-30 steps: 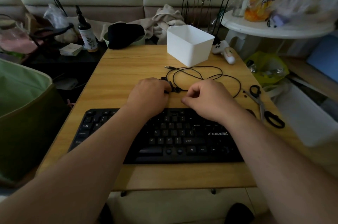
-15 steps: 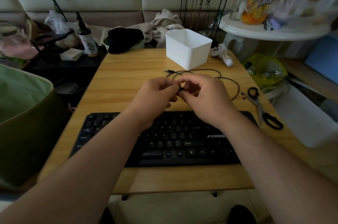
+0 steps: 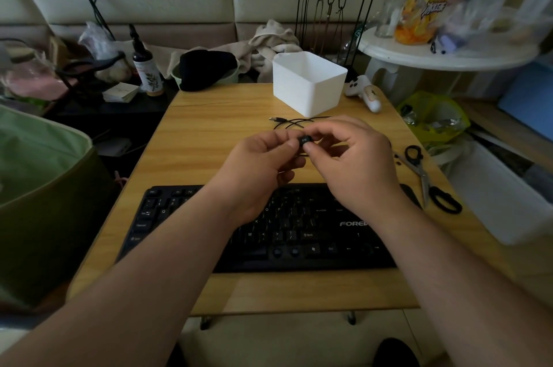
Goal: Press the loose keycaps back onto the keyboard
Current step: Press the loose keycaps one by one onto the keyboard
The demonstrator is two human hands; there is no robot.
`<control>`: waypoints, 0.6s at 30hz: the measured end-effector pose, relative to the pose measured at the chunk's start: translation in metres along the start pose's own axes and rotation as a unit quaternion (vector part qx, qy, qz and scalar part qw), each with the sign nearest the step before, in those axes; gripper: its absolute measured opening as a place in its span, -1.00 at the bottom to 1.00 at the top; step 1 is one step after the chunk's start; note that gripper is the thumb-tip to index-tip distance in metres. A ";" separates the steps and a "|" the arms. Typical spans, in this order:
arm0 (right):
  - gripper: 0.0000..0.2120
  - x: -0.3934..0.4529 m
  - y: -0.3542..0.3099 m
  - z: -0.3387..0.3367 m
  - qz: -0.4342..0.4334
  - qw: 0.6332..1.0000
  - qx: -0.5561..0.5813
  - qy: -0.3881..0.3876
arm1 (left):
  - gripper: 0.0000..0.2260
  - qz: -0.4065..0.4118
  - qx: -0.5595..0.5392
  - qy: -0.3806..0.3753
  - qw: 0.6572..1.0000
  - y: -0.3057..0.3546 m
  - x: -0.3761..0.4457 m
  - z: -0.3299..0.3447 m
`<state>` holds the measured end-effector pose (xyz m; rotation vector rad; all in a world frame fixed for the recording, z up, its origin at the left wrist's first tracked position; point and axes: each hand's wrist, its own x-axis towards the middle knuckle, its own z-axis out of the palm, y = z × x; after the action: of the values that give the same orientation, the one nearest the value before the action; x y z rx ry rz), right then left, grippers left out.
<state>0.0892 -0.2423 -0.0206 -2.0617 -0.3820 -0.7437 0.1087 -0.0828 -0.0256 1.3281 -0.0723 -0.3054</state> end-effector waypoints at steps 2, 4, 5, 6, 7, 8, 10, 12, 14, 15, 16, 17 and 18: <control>-0.62 0.000 0.001 -0.001 0.000 1.000 -0.002 -0.004 | -0.84 0.002 0.009 0.000 1.000 0.000 -0.001 0.000; -0.68 -0.001 0.004 -0.001 -0.004 1.000 -0.010 -0.007 | -0.85 0.006 0.024 0.004 1.000 0.001 -0.002 -0.001; -0.74 -0.002 0.006 -0.001 -0.006 1.000 -0.017 -0.011 | -0.85 0.008 0.033 0.004 0.999 0.001 -0.002 -0.001; -0.78 -0.001 0.009 -0.002 -0.007 1.000 -0.024 -0.017 | -0.86 0.009 0.041 0.005 0.999 0.001 -0.002 -0.001; -0.80 -0.001 0.010 -0.003 -0.008 0.999 -0.032 -0.024 | -0.86 0.009 0.048 0.008 0.999 0.001 -0.002 -0.001; -0.81 0.000 0.012 -0.004 -0.012 0.999 -0.042 -0.033 | -0.88 0.006 0.052 0.013 0.999 0.001 -0.002 -0.001; -0.82 0.001 0.015 -0.008 -0.032 0.996 -0.066 -0.055 | -0.90 -0.005 0.045 0.017 0.999 0.001 -0.001 -0.001; -0.83 0.003 0.016 -0.013 -0.042 0.993 -0.082 -0.078 | -0.92 -0.016 0.035 0.010 0.999 -0.001 -0.001 -0.002; -0.83 0.005 0.016 -0.018 -0.038 0.989 -0.098 -0.103 | -0.92 -0.011 0.070 0.007 0.997 -0.002 -0.002 -0.003; -0.84 0.006 0.017 -0.019 -0.034 0.987 -0.105 -0.118 | -0.93 -0.001 0.107 0.008 0.994 -0.003 -0.002 -0.004; -0.85 0.006 0.019 -0.021 -0.025 0.984 -0.110 -0.134 | -0.93 0.015 0.154 0.009 0.988 -0.004 -0.002 -0.005; -0.86 0.007 0.020 -0.023 -0.010 0.982 -0.110 -0.152 | -0.94 0.034 0.208 0.012 0.977 -0.004 -0.002 -0.006; -0.87 0.007 0.022 -0.025 0.011 0.978 -0.110 -0.175 | -0.94 0.058 0.274 0.015 0.960 -0.005 -0.002 -0.008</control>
<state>0.0973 -0.2751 -0.0197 -2.4092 -0.4883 -0.4201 0.1073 -0.0761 -0.0323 1.8709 -0.2209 -0.1676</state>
